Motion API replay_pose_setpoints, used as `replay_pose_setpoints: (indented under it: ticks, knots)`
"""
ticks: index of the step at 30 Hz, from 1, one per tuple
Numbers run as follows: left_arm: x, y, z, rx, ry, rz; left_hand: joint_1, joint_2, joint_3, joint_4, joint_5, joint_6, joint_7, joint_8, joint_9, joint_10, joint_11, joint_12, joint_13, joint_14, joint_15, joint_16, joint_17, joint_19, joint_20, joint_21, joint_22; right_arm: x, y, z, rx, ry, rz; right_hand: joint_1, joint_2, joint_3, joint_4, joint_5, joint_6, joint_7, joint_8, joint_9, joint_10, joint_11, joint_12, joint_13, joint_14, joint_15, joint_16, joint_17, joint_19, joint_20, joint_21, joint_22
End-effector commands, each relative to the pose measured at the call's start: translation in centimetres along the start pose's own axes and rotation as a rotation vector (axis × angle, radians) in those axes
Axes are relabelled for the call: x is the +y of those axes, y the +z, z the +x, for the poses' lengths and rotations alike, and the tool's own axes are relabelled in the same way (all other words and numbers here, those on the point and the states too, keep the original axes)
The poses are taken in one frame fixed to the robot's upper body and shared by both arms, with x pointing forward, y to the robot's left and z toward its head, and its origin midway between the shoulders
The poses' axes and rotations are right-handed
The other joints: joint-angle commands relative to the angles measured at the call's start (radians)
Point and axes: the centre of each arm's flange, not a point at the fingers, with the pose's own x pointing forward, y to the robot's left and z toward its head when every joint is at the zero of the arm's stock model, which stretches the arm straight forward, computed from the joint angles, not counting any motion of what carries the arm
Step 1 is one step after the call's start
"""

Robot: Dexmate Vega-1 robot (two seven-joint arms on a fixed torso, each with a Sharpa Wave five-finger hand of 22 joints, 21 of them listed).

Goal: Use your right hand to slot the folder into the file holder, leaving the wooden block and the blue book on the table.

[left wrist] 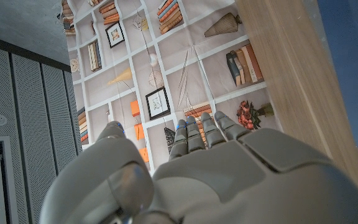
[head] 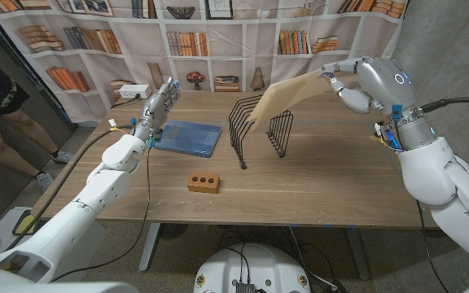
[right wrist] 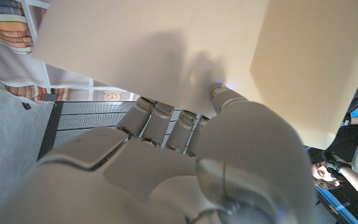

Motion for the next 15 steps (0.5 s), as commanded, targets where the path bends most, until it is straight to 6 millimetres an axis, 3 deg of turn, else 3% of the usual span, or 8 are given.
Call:
replay_pose_setpoints:
  ticks: [1, 15]
  knots:
    - [-0.2, -0.3, 0.1, -0.004, -0.012, -0.013, 0.003, 0.000, -0.004, 0.000, -0.002, 0.005, 0.001, -0.004, 0.005, 0.007, 0.002, 0.000, 0.006, 0.011, -0.001, -0.003, 0.004, 0.013, 0.001, -0.001, 0.003, -1.0, 1.0, 1.6, -0.040, -0.015, -0.032, -0.007, 0.000, 0.002, -0.008, -0.002, 0.009, 0.000, 0.002, 0.003, 0.002, 0.001, 0.003, 0.003, -0.001, -0.120, -0.001, 0.002, -0.005, -0.153, 0.007, -0.001]
    - [0.0, -0.9, -0.3, -0.004, -0.003, -0.030, 0.003, 0.001, -0.005, 0.000, -0.002, 0.005, 0.002, -0.005, 0.005, 0.008, 0.005, 0.000, 0.006, 0.011, -0.001, -0.003, 0.004, 0.013, 0.002, -0.001, 0.003, -0.9, 2.3, 3.3, -0.077, -0.024, -0.026, -0.013, 0.000, 0.002, -0.006, -0.002, 0.012, 0.003, 0.002, 0.003, 0.007, 0.005, 0.005, 0.002, 0.002, -0.120, 0.000, 0.003, -0.004, -0.152, 0.011, -0.002]
